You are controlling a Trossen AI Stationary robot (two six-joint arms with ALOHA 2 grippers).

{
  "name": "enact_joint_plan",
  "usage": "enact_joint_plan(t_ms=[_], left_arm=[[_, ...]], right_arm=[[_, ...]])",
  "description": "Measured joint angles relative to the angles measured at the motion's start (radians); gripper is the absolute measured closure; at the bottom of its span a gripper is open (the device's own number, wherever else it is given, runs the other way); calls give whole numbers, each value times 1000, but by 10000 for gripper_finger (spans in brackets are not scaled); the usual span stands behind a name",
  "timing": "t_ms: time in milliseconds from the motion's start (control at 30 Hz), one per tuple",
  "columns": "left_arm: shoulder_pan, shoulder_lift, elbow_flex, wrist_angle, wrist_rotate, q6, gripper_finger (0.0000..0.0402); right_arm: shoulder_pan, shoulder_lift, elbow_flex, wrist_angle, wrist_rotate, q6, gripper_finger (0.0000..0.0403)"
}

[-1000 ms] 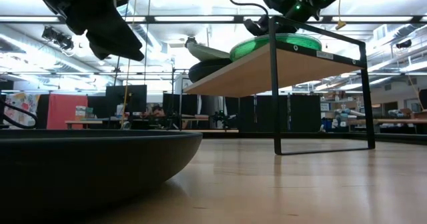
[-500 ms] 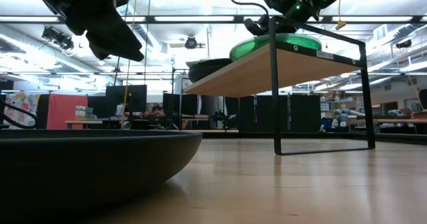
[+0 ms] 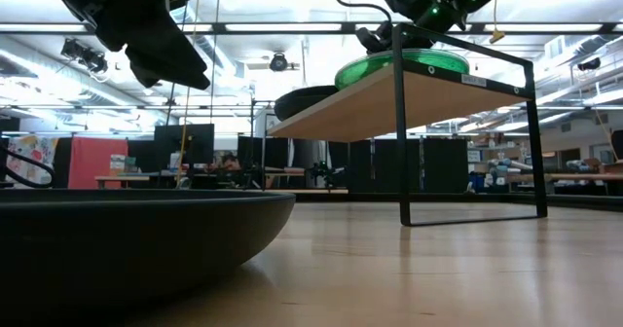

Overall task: Place and stack plates onto a shelf
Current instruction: Stack the light gray plate on the top of the black plate on the shelf, then stack the black plate on the top of the light gray plate on the shelf

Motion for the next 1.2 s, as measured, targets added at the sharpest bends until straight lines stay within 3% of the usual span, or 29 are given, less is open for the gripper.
enact_joint_plan(t_ms=[233,467,700,933,1200], left_arm=[[0,0,0,0,0,0,251],[0,0,0,0,0,-1,251],[0,0,0,0,26,-6,251],[0,0,0,-3,168,-53,251],[-11,0,1,-68,240,-302,251]], right_arm=[[-4,-22,0,-2,0,-67,193],[-24,-98,0,-9,-24,-64,172],[-25,-207,0,-9,-204,-63,173],[16,-292,0,-24,-450,-63,173],[156,-313,0,-27,-473,-63,173]])
